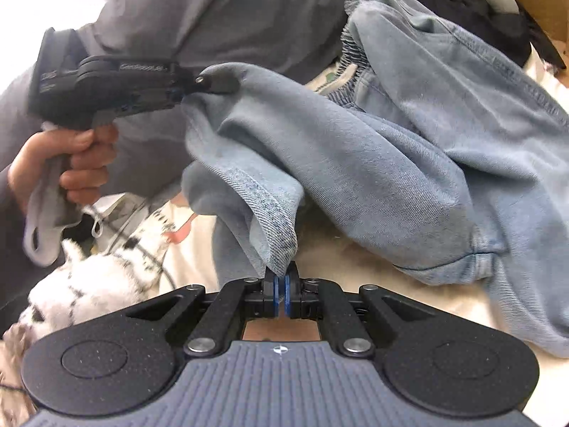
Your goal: Fold clothes
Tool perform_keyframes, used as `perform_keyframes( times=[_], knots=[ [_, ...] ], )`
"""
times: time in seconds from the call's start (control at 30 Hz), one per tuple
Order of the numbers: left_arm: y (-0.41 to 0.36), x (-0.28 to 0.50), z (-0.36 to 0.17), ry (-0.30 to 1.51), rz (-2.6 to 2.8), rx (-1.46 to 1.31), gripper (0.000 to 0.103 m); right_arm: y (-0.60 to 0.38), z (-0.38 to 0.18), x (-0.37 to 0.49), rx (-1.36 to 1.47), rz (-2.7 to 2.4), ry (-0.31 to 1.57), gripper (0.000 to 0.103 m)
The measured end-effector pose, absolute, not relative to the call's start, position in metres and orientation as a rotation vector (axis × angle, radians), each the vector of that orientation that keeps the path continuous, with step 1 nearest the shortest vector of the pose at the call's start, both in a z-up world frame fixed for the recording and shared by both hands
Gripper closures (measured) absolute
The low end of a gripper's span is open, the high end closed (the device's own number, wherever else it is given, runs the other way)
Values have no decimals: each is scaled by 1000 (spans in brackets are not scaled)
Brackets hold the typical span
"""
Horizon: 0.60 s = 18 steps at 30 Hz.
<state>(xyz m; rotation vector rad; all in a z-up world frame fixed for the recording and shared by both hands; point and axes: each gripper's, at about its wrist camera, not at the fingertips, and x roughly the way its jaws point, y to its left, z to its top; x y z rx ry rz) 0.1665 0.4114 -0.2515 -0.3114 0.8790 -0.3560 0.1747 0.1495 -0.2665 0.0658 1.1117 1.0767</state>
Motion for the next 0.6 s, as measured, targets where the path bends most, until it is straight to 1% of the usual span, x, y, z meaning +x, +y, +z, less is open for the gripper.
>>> perform_keyframes(
  times=[0.23, 0.6],
  knots=[
    [400, 166, -230, 839, -417, -320, 96, 124, -217, 181, -20, 1118, 1121, 103],
    [373, 145, -205, 822, -516, -375, 96, 67, -152, 206, -136, 1040, 1180, 103]
  ],
)
